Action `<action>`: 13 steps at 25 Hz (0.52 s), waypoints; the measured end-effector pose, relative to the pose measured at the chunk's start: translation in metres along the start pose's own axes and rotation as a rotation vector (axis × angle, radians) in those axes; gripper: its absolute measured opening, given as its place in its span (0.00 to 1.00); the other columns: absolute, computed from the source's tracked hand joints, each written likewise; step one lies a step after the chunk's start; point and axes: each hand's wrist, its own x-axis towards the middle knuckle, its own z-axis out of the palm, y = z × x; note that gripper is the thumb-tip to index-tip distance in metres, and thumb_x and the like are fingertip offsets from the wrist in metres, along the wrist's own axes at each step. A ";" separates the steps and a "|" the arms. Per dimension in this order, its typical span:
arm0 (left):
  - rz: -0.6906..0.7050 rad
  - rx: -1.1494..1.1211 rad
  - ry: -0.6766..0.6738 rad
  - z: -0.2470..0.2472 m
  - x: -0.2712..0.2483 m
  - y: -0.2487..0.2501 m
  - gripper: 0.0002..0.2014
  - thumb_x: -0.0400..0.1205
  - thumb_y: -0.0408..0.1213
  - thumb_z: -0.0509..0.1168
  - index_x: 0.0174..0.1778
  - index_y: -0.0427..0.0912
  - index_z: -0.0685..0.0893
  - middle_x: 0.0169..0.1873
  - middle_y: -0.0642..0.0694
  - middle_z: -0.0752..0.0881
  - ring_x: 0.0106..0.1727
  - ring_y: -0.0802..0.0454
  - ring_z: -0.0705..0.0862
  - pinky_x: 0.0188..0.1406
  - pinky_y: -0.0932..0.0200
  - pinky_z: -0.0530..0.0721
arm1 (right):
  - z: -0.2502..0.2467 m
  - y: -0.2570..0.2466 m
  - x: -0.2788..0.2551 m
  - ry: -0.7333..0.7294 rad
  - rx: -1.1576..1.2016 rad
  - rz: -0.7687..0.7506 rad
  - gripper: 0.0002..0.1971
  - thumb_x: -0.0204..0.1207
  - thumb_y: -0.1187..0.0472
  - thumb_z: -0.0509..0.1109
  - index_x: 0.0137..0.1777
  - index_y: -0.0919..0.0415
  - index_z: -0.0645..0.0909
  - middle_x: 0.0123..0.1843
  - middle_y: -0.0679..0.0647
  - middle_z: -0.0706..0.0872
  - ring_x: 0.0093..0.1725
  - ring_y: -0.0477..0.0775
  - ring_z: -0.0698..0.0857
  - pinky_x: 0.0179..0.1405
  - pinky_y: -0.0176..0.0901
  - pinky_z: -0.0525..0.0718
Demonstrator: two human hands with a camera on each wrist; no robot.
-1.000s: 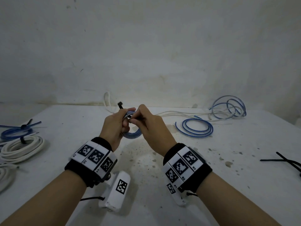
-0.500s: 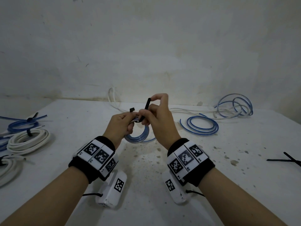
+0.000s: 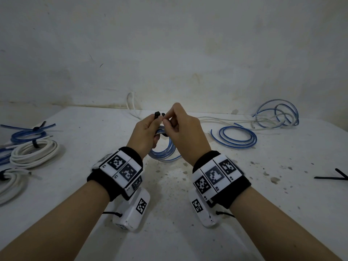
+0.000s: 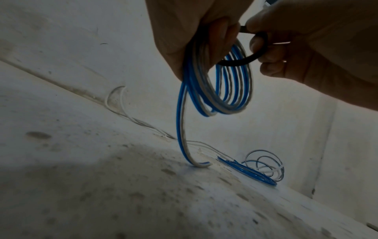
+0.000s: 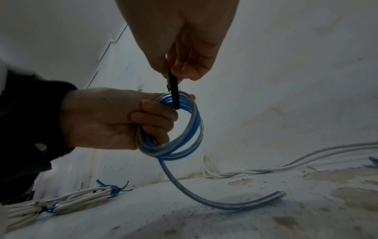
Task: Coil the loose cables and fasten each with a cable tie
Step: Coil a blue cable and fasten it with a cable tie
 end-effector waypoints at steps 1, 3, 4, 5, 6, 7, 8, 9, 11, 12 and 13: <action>0.014 0.008 -0.003 0.000 0.000 0.000 0.12 0.87 0.37 0.52 0.41 0.40 0.77 0.10 0.56 0.68 0.14 0.62 0.64 0.16 0.67 0.62 | 0.000 0.000 -0.001 0.019 -0.004 -0.015 0.05 0.79 0.65 0.64 0.43 0.60 0.70 0.26 0.50 0.73 0.24 0.46 0.71 0.29 0.40 0.73; 0.018 0.023 -0.009 0.000 -0.001 0.000 0.14 0.87 0.35 0.51 0.37 0.41 0.76 0.09 0.55 0.69 0.13 0.62 0.63 0.15 0.68 0.62 | 0.001 0.001 -0.001 0.030 0.001 -0.036 0.07 0.78 0.66 0.65 0.42 0.59 0.69 0.26 0.50 0.74 0.24 0.46 0.72 0.30 0.39 0.74; 0.016 0.030 -0.013 0.001 -0.001 0.000 0.16 0.87 0.34 0.50 0.35 0.41 0.75 0.09 0.55 0.68 0.13 0.62 0.63 0.14 0.68 0.61 | 0.001 0.001 -0.001 0.026 -0.003 -0.047 0.06 0.77 0.67 0.65 0.41 0.60 0.70 0.26 0.52 0.75 0.24 0.48 0.72 0.30 0.39 0.74; 0.015 0.038 -0.020 0.001 -0.002 0.001 0.17 0.87 0.33 0.50 0.33 0.41 0.74 0.08 0.55 0.68 0.12 0.62 0.62 0.14 0.68 0.61 | 0.002 0.001 -0.001 0.018 -0.010 -0.053 0.05 0.77 0.67 0.66 0.42 0.62 0.72 0.27 0.53 0.76 0.24 0.49 0.73 0.30 0.39 0.74; 0.015 0.046 -0.030 0.002 -0.003 0.002 0.17 0.87 0.33 0.50 0.31 0.41 0.74 0.08 0.54 0.68 0.12 0.62 0.62 0.14 0.68 0.60 | 0.002 0.001 -0.001 0.008 -0.017 -0.050 0.03 0.78 0.67 0.65 0.43 0.64 0.73 0.27 0.53 0.76 0.25 0.50 0.73 0.29 0.39 0.74; 0.016 0.053 -0.040 0.002 -0.004 0.002 0.18 0.87 0.33 0.50 0.31 0.42 0.73 0.08 0.54 0.69 0.12 0.62 0.62 0.14 0.68 0.60 | 0.002 0.001 -0.001 0.002 -0.024 -0.041 0.03 0.78 0.67 0.65 0.45 0.66 0.74 0.27 0.52 0.76 0.25 0.49 0.73 0.28 0.39 0.74; 0.018 0.058 -0.049 0.002 -0.005 0.003 0.18 0.87 0.33 0.50 0.31 0.42 0.73 0.08 0.54 0.69 0.12 0.62 0.62 0.14 0.68 0.60 | 0.002 0.001 -0.001 -0.003 -0.030 -0.032 0.03 0.78 0.66 0.65 0.45 0.66 0.74 0.26 0.51 0.75 0.25 0.48 0.73 0.29 0.39 0.74; 0.022 0.062 -0.056 0.002 -0.005 0.003 0.17 0.87 0.33 0.50 0.31 0.42 0.74 0.08 0.54 0.69 0.12 0.62 0.62 0.14 0.69 0.60 | 0.002 0.002 0.000 -0.005 -0.034 -0.025 0.03 0.78 0.66 0.64 0.46 0.66 0.74 0.26 0.49 0.74 0.25 0.48 0.73 0.29 0.40 0.74; 0.038 0.072 -0.067 0.003 -0.005 0.003 0.17 0.87 0.32 0.50 0.32 0.42 0.75 0.10 0.54 0.70 0.12 0.62 0.62 0.14 0.70 0.60 | 0.002 0.003 0.001 0.005 -0.046 -0.012 0.03 0.79 0.66 0.64 0.47 0.66 0.74 0.26 0.48 0.73 0.26 0.48 0.72 0.29 0.41 0.74; 0.050 0.082 -0.075 0.004 -0.006 0.003 0.17 0.86 0.32 0.50 0.33 0.43 0.76 0.12 0.54 0.70 0.12 0.62 0.62 0.13 0.71 0.60 | 0.002 0.003 0.001 0.019 -0.049 -0.002 0.03 0.79 0.66 0.63 0.47 0.65 0.73 0.27 0.49 0.73 0.26 0.49 0.73 0.28 0.40 0.73; 0.062 0.098 -0.083 0.007 -0.006 0.003 0.17 0.86 0.32 0.50 0.33 0.44 0.77 0.15 0.53 0.70 0.12 0.62 0.62 0.13 0.72 0.61 | 0.002 0.004 0.001 0.031 -0.053 0.005 0.03 0.80 0.65 0.63 0.47 0.65 0.73 0.28 0.51 0.75 0.27 0.50 0.73 0.28 0.38 0.72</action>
